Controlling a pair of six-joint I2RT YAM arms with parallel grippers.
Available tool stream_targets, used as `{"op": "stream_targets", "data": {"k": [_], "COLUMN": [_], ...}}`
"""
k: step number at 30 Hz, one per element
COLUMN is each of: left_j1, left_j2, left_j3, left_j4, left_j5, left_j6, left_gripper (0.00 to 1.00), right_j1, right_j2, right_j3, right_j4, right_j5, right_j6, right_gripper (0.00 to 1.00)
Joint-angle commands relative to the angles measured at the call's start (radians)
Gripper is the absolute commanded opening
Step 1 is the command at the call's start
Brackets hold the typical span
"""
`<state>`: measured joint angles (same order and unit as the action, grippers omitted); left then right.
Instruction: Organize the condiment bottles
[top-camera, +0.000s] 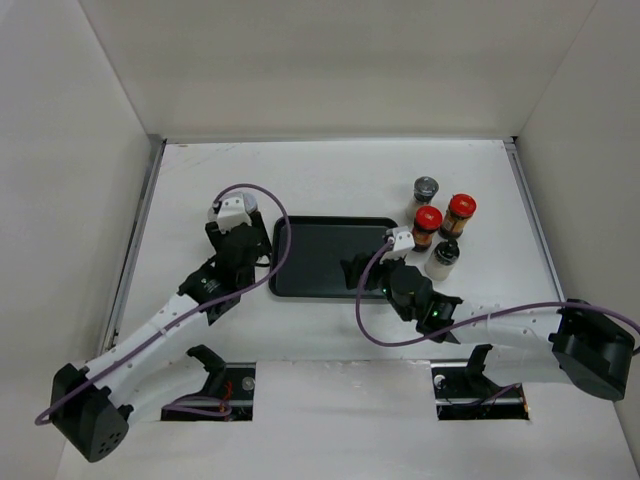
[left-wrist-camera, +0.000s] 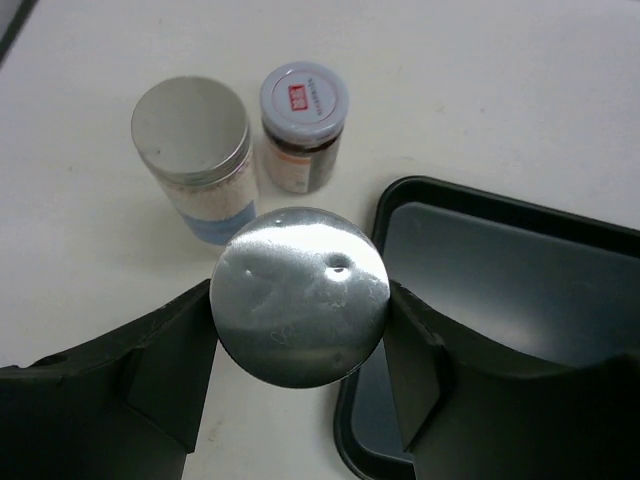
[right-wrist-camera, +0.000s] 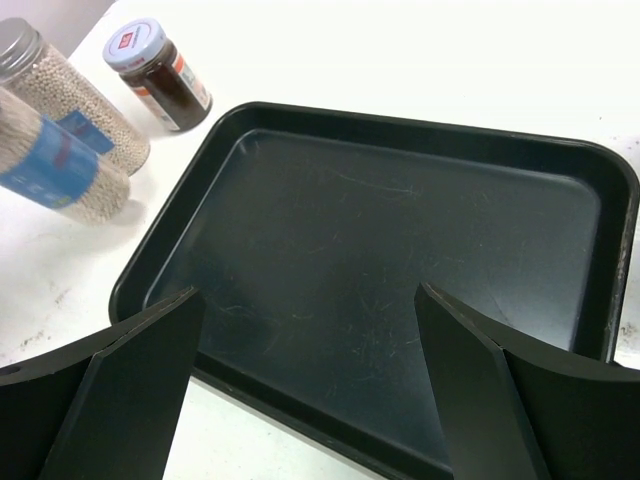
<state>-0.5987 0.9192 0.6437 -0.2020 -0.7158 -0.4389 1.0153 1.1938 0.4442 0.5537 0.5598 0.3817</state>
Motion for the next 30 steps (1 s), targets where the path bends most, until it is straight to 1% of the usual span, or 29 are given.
{"op": "stream_targets", "data": {"k": [1,4,6,13,17,23,27,30], "left_j1": [-0.077,-0.14,-0.152,-0.132,-0.103,-0.066,-0.068,-0.069], "left_j2": [-0.043,0.007,0.067,0.32,0.423,0.49,0.518,0.52], "left_j3": [0.128,0.163,0.177,0.243,0.27,0.264,0.232,0.199], "left_j4": [0.085,0.139,0.196,0.361,0.421,0.457,0.475,0.515], "left_j5": [-0.129,-0.129,-0.113,-0.002,0.039,0.082,0.085,0.087], "left_j6": [0.052,0.06,0.068,0.071,0.071,0.065,0.042,0.037], "left_gripper": [0.33,0.32,0.32,0.33,0.33,0.34,0.41,0.42], "right_j1": [-0.008,-0.014,-0.028,-0.057,-0.073,-0.074,-0.074,-0.074], "right_j2": [0.001,-0.031,-0.054,-0.091,-0.086,-0.086,-0.092,-0.08], "right_j3": [0.014,0.001,-0.012,-0.035,-0.033,-0.033,-0.039,-0.032], "right_j4": [0.068,0.068,0.074,0.077,0.066,0.064,0.075,0.066], "right_j5": [-0.015,-0.008,-0.001,-0.001,-0.012,-0.014,-0.014,-0.017], "right_j6": [0.016,0.028,0.032,0.049,0.057,0.057,0.059,0.062], "right_gripper": [0.92,0.92,0.92,0.92,0.92,0.93,0.93,0.93]}}
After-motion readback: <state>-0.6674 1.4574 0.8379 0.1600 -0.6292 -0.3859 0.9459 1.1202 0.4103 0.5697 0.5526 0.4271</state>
